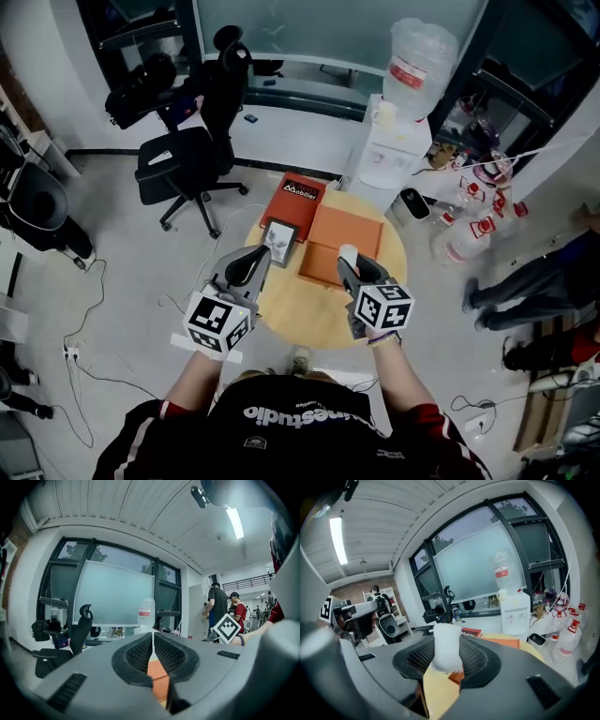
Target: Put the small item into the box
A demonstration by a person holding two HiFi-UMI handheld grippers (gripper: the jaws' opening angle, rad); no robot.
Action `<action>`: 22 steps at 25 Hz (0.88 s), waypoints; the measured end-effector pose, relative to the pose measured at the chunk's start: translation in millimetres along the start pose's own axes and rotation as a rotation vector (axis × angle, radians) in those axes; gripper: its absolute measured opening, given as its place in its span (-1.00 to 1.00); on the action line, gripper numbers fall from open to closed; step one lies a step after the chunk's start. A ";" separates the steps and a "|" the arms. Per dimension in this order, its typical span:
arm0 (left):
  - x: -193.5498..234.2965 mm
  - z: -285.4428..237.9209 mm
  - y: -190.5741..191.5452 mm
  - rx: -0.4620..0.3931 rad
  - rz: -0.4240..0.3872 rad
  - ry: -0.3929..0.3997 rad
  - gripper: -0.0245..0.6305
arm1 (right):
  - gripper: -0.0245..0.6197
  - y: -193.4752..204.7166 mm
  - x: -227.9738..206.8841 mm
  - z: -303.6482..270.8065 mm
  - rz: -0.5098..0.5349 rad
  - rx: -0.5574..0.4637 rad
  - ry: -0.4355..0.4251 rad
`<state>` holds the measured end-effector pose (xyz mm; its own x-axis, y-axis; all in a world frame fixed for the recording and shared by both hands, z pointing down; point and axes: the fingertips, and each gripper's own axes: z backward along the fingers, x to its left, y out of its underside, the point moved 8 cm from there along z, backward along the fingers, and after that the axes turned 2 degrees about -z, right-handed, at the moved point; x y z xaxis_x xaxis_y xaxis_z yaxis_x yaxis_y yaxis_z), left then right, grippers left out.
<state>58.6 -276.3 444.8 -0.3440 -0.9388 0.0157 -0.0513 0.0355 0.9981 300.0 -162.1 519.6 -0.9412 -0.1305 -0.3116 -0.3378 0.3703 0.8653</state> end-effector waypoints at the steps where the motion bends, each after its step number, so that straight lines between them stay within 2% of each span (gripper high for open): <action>1: -1.6 -1.4 -0.4 0.002 -0.003 -0.006 -0.84 | -0.35 3.3 -3.3 -5.3 -0.001 0.011 -0.010; 12: -11.5 -19.2 20.0 0.045 0.013 -0.081 -0.84 | -0.35 46.4 -54.5 -63.9 0.031 0.150 -0.054; 18: -4.6 -13.9 27.3 0.059 0.066 -0.131 -0.84 | -0.35 69.3 -68.2 -93.5 0.059 0.232 -0.074; 22: 1.3 -9.5 27.0 0.068 0.061 -0.162 -0.84 | -0.35 82.1 -73.4 -112.6 0.090 0.278 -0.081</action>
<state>65.7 -279.9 472.3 -0.4947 -0.8669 0.0609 -0.0873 0.1193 0.9890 341.1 -225.6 657.8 -0.9605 -0.0162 -0.2780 -0.2285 0.6160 0.7539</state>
